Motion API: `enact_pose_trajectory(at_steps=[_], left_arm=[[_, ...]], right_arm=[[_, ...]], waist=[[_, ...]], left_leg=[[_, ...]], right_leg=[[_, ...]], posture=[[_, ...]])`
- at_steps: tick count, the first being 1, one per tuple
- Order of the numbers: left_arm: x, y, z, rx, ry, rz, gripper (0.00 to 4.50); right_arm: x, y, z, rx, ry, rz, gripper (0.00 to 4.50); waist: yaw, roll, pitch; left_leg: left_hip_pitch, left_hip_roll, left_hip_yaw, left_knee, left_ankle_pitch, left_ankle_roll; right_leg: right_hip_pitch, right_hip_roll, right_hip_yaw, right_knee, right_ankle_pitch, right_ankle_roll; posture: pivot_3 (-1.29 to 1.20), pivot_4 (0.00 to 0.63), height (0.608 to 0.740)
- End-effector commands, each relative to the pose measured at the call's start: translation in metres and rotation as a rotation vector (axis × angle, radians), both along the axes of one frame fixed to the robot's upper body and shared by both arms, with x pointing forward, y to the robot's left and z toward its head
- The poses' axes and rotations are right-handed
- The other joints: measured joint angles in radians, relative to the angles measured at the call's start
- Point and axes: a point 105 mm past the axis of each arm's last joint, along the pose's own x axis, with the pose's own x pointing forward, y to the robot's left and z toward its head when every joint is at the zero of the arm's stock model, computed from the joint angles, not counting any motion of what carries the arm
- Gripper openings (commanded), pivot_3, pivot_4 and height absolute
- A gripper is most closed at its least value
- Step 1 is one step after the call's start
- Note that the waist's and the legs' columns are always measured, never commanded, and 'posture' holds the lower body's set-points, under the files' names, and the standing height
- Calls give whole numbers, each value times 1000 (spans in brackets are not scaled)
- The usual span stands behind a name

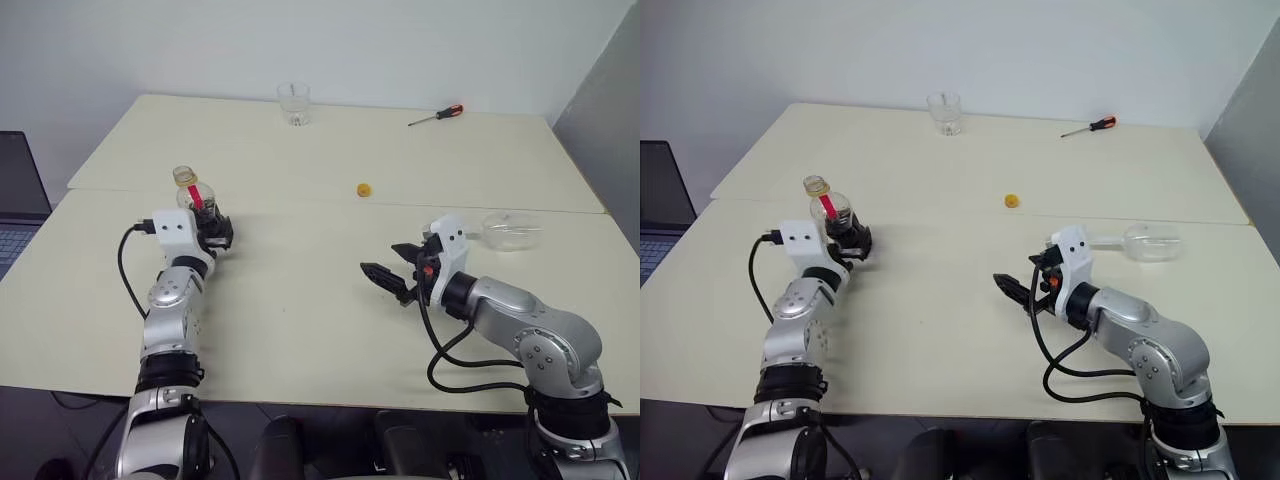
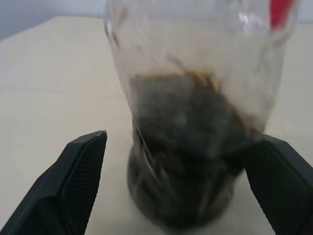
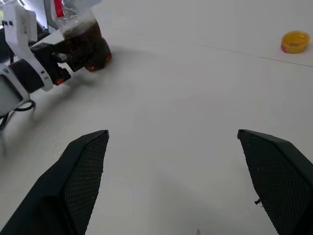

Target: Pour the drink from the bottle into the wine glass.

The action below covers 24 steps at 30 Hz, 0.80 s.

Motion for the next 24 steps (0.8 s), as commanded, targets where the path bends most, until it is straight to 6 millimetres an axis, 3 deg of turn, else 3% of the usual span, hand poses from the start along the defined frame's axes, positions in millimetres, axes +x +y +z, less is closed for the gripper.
enact_pose_trajectory(at_steps=[1, 7, 15, 21, 22, 24], left_arm=[[-2, -5, 17, 24, -42, -5, 4473], [-8, -10, 16, 23, -28, -29, 4473], [-31, -7, -9, 37, 85, -47, 4473], [-44, -19, -17, 26, 112, -95, 4473], [-49, -25, -18, 18, 113, -127, 4473], [-62, -63, -12, -33, 96, -341, 4473]], right_arm=[[5, 0, 11, 23, -36, 10, 4500], [10, -5, 11, 22, -49, -20, 4500], [7, -9, 12, -23, -75, -21, 4500], [5, -12, 13, -39, -82, -16, 4500], [5, -15, 14, -32, -82, -22, 4500], [6, -26, 16, -8, -76, -66, 4500]], waist=[[0, 0, 0], [0, 0, 0], [0, 0, 0], [-1, 0, 0], [-1, 0, 0], [-1, 0, 0]], left_leg=[[0, 0, 0, 0, 0, 0], [0, 0, 0, 0, 0, 0], [0, 0, 0, 0, 0, 0], [1, 0, -1, 0, 0, 0], [1, 0, -1, 0, 0, 0], [1, 0, -1, 0, 0, 0]], right_leg=[[0, 0, 0, 0, 0, 0], [0, 0, 0, 0, 0, 0], [0, 0, 1, 0, 0, 0], [0, 0, 2, 0, 0, 0], [0, 0, 2, 0, 0, 0], [0, 0, 2, 0, 0, 0]], posture=[[0, 150, 740], [0, 150, 740], [0, 150, 740], [0, 150, 740], [0, 150, 740], [0, 150, 740]])
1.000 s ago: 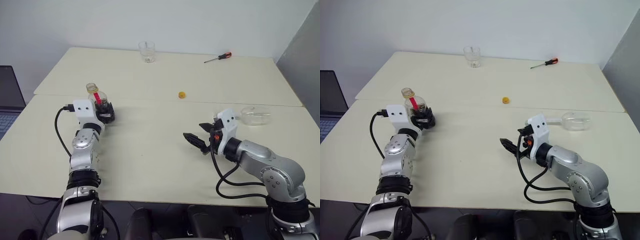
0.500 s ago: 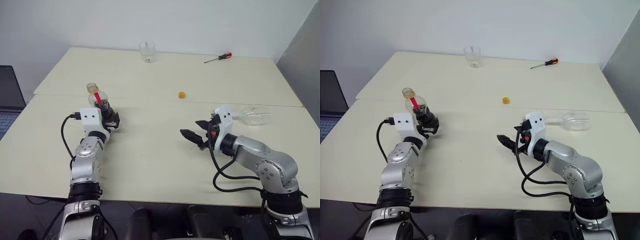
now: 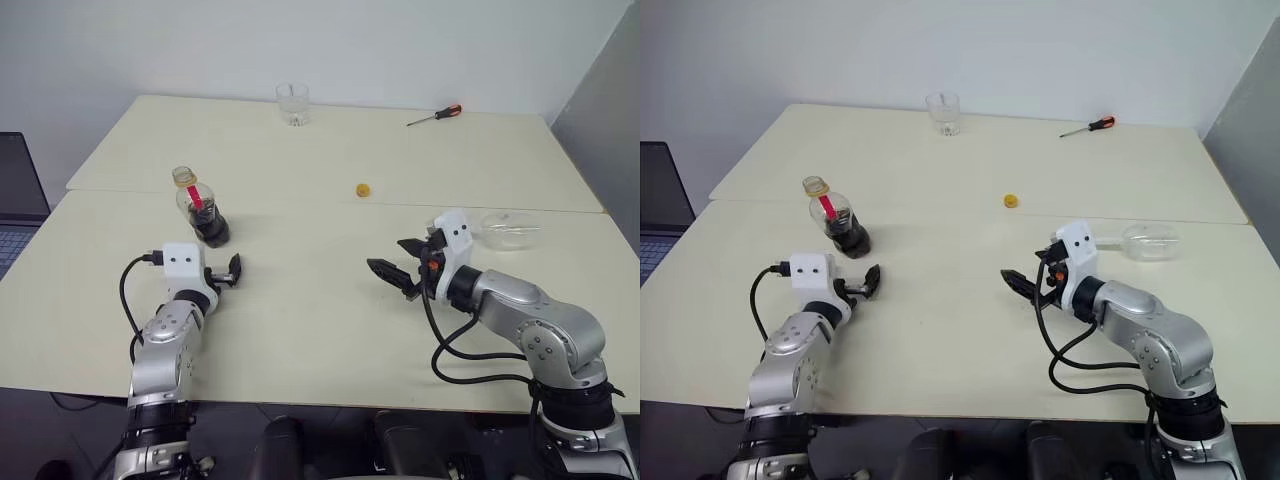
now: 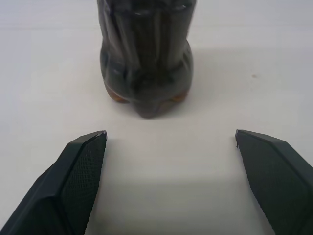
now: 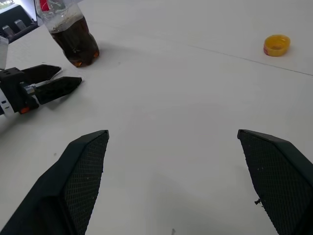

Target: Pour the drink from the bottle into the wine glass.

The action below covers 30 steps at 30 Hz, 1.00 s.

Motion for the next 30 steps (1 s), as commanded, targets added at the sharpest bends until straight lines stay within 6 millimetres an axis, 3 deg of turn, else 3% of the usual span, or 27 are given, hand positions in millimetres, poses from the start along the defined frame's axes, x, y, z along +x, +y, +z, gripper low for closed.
enact_pose_trajectory(at_steps=[1, 4, 8, 11, 13, 18, 22, 30], left_arm=[[-19, -60, 17, -107, -38, -319, 4473], [-29, -90, 26, -146, -10, -534, 4473], [-4, -104, 36, 154, -19, -670, 4473], [7, -123, 53, 171, -46, -772, 4473], [4, -133, 62, 199, -56, -859, 4473], [-6, -140, 78, 248, -56, -1003, 4473], [-1, -137, 89, 271, -63, -1024, 4473], [7, -126, 83, 294, -43, -1035, 4473]], right_arm=[[0, -21, 15, 41, -49, -77, 4500], [6, -41, 11, 14, -39, -185, 4500], [17, -81, 6, 61, 1, -441, 4500], [17, -88, -4, 114, 132, -506, 4500], [19, -85, 1, 178, 170, -517, 4500], [28, -95, 14, 376, 256, -640, 4500], [37, -106, 14, 525, 326, -746, 4500], [53, -115, 11, 708, 439, -848, 4500]], waist=[[0, 0, 0], [5, 0, 0], [6, 0, 0], [3, 0, 0], [-7, 0, 0], [-22, 1, 0], [-16, 1, 0], [-19, 1, 0]], left_leg=[[0, 0, 0, 0, 0, 0], [0, 0, 0, 0, 0, 0], [0, -1, 0, 1, 0, 0], [0, -1, 0, 1, 0, 0], [0, -1, 1, 0, 0, 0], [0, 0, 0, -2, 0, 0], [0, 0, -1, -2, 0, 0], [0, -1, 0, -3, 0, 0]], right_leg=[[0, 0, 1, 0, 0, 0], [1, -3, 1, 0, 0, 1], [1, 0, 0, 0, -2, 3], [1, 1, -1, 0, -1, 2], [0, 1, 2, 0, 1, -1], [-2, 2, 3, 1, 1, -2], [-1, 1, 1, 1, 0, 0], [-2, 0, 1, 0, 1, -2]], posture=[[0, 150, 740], [0, 150, 740], [0, 150, 740], [0, 150, 740], [0, 150, 740], [0, 150, 740], [0, 150, 740], [0, 150, 740]])
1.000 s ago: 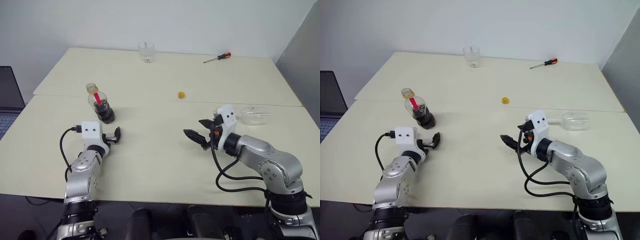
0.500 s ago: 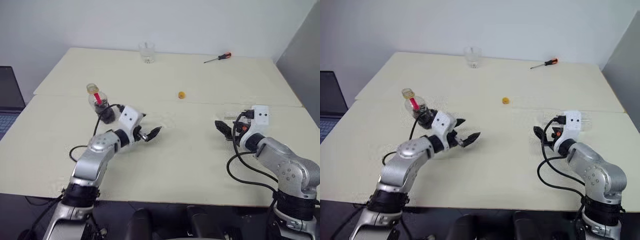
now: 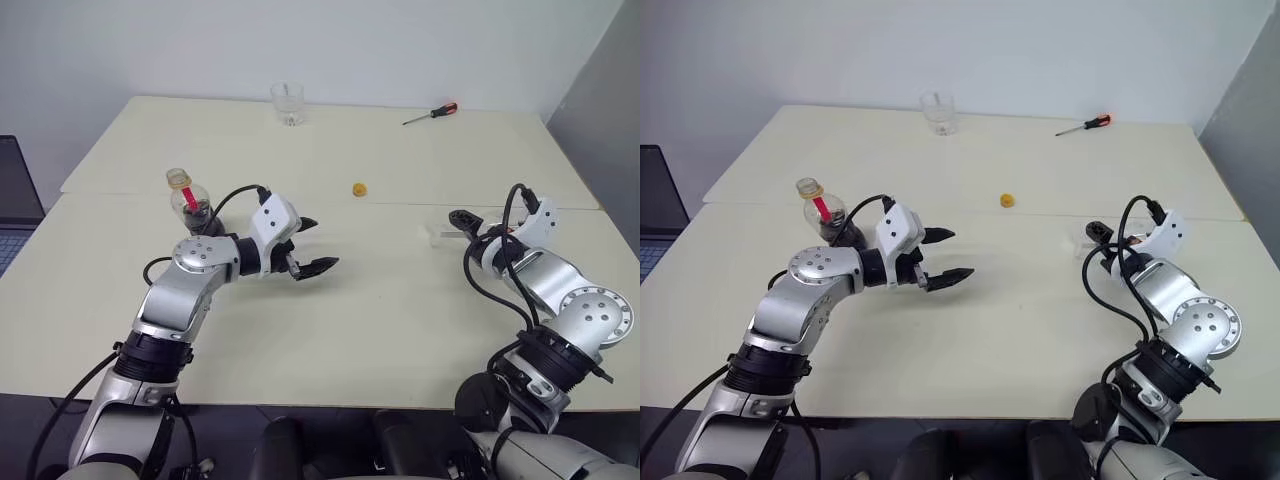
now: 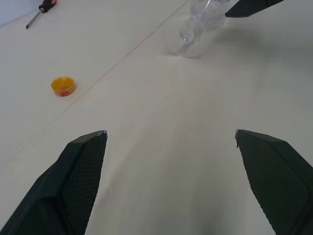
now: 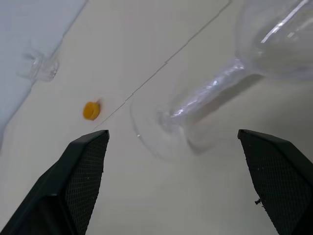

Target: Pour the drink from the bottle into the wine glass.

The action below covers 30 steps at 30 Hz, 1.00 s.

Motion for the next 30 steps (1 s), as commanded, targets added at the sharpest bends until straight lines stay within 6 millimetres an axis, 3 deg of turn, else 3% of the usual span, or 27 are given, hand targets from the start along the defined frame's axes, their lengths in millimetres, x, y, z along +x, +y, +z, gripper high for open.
enact_pose_trajectory(at_steps=[1, 9, 17, 30], left_arm=[[0, -2, 13, -5, -56, -26, 4473], [-6, -7, 9, -17, -47, -31, 4473], [-11, -7, 10, -24, -33, -17, 4473], [-10, -3, 12, -3, -62, 15, 4473]], right_arm=[[8, -5, 13, 61, -28, -50, 4500], [19, -11, 3, 170, 30, -111, 4500], [36, -8, 8, 251, -10, -137, 4500], [54, -15, -4, 245, 42, -225, 4500]], waist=[[-1, 0, 0], [-5, 0, 0], [-6, 0, 0], [-6, 1, 1]], left_leg=[[0, 0, 0, 0, 0, 0], [0, 0, 0, 0, 0, 0], [0, 0, 0, 0, 0, 0], [0, 0, 0, -1, 0, 0]], right_leg=[[0, 0, 0, 0, 0, 0], [0, 0, 0, 0, 0, 0], [0, 0, 0, 0, 0, 1], [0, 0, 1, 0, 0, 1]], posture=[[0, 150, 740], [0, 150, 740], [0, 150, 740], [0, 150, 740]])
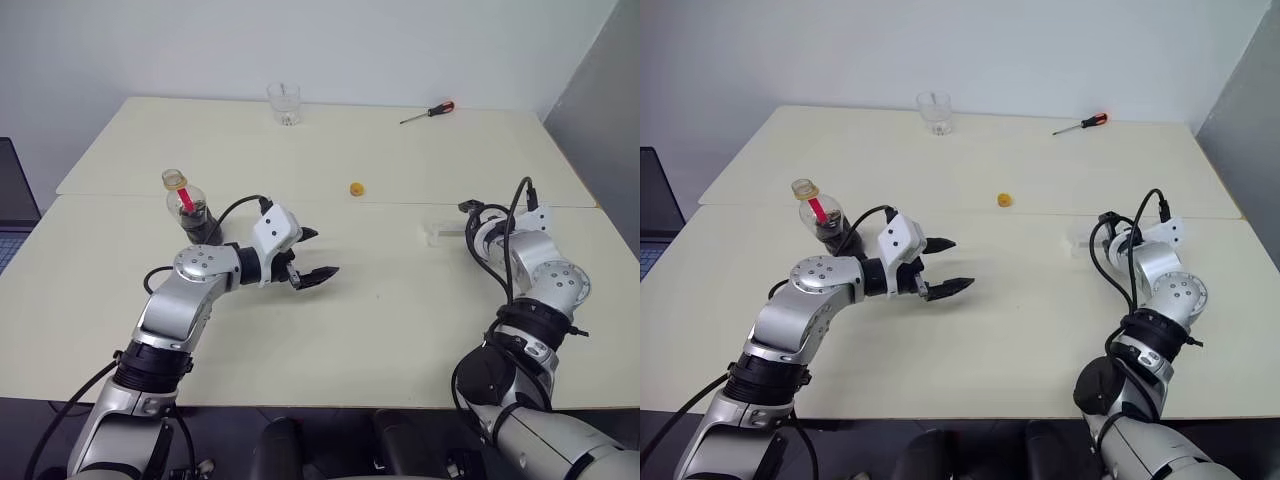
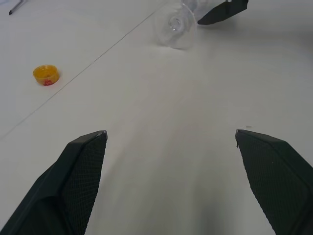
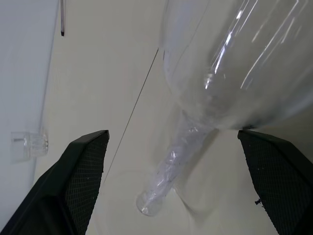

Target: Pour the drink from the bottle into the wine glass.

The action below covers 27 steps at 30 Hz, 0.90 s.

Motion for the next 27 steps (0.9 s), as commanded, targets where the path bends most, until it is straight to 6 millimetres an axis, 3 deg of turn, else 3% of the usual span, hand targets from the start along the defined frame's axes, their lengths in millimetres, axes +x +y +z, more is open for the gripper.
enact_pose_trajectory(at_steps=[1, 4, 7, 14, 18, 23, 27], left_arm=[[1, 3, 16, -2, -74, 14, 4473], [1, 3, 16, -2, -77, 18, 4473], [0, 1, 14, 5, -75, 16, 4500], [1, 4, 16, 3, -78, 26, 4500], [1, 4, 16, -6, -77, 29, 4500], [-2, 8, 10, -5, -44, 45, 4500], [-5, 17, 4, 10, -10, 65, 4500]], right_arm=[[7, 0, 14, -4, -46, -10, 4500], [12, 0, 10, 6, -33, -22, 4500], [18, 1, 4, 16, -19, -38, 3916], [17, -2, -1, -27, 6, -57, 1539], [20, -1, 18, -145, -49, -18, 263], [28, 29, 66, -451, -235, 121, 202], [31, 68, 86, -696, -400, 230, 202]], waist=[[0, 0, 0], [0, 0, 0], [0, 0, 0], [0, 0, 0], [0, 0, 0], [0, 2, 2], [-6, 2, 2]], left_leg=[[0, 0, 0, 0, 0, 0], [0, 0, 0, 0, 0, 0], [0, 0, 0, 0, 0, 0], [0, 0, 0, 0, 0, 0], [0, 0, 0, 0, 0, 0], [0, 0, 0, 0, 0, 0], [0, 1, 0, -3, 0, 0]], right_leg=[[0, 0, 0, 0, 0, 0], [0, 0, 0, 0, 0, 0], [0, 0, 0, 0, 0, 0], [0, 0, 1, 0, 0, 0], [0, 0, 1, 0, 0, 0], [-1, 0, 2, 0, 0, 0], [-3, 1, 2, 0, 0, 0]], posture=[[0, 150, 740], [0, 150, 740], [0, 150, 740], [0, 150, 740], [0, 150, 740], [0, 150, 740], [0, 150, 740]])
